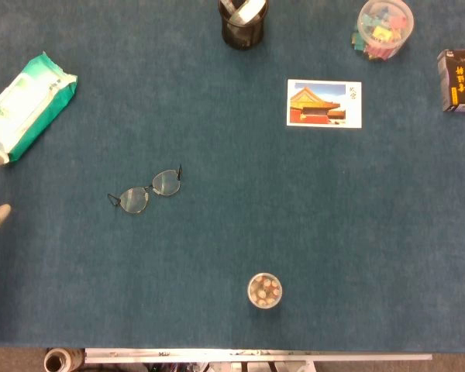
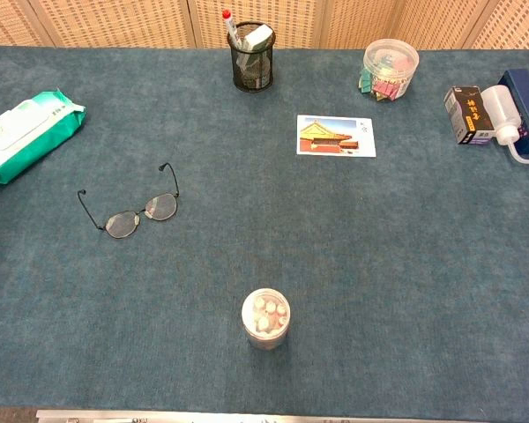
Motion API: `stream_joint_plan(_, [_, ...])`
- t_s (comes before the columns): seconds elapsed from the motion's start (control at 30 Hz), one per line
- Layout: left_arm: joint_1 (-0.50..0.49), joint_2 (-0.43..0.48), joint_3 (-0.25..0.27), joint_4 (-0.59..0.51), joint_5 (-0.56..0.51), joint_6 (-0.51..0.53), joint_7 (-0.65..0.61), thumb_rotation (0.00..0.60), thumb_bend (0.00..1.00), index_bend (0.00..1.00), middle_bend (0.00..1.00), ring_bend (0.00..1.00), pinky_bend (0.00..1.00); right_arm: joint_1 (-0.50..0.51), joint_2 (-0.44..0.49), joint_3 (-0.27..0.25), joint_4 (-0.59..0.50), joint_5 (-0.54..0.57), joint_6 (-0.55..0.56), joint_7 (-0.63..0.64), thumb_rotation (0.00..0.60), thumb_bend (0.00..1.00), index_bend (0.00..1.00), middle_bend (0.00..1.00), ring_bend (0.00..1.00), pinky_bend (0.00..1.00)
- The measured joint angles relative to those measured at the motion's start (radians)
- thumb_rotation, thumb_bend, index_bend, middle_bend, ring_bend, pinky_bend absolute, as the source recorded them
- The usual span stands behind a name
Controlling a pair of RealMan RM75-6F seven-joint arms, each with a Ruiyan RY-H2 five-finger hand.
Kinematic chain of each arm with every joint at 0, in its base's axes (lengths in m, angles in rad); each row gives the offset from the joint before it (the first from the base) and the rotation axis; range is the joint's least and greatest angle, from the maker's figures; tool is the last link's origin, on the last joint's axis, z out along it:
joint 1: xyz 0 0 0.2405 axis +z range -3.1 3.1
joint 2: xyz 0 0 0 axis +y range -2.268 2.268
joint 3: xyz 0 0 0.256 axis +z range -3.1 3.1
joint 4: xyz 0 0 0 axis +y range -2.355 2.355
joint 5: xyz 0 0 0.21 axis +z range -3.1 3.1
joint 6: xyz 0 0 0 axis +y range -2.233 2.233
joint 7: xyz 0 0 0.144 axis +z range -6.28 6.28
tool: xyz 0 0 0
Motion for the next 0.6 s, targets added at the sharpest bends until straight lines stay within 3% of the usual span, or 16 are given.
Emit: stream_joint_plan(0.6, [-0.018, -0.017, 0.013, 0.012, 0.021, -0.012, 0.011, 0.600, 0.00, 0.37, 0.33, 0.33, 0.61, -0.021, 0.009, 0.002, -0.005, -0.030, 0.049, 0.036, 0.600, 0.00, 0.66, 0.48, 0.40, 0.69])
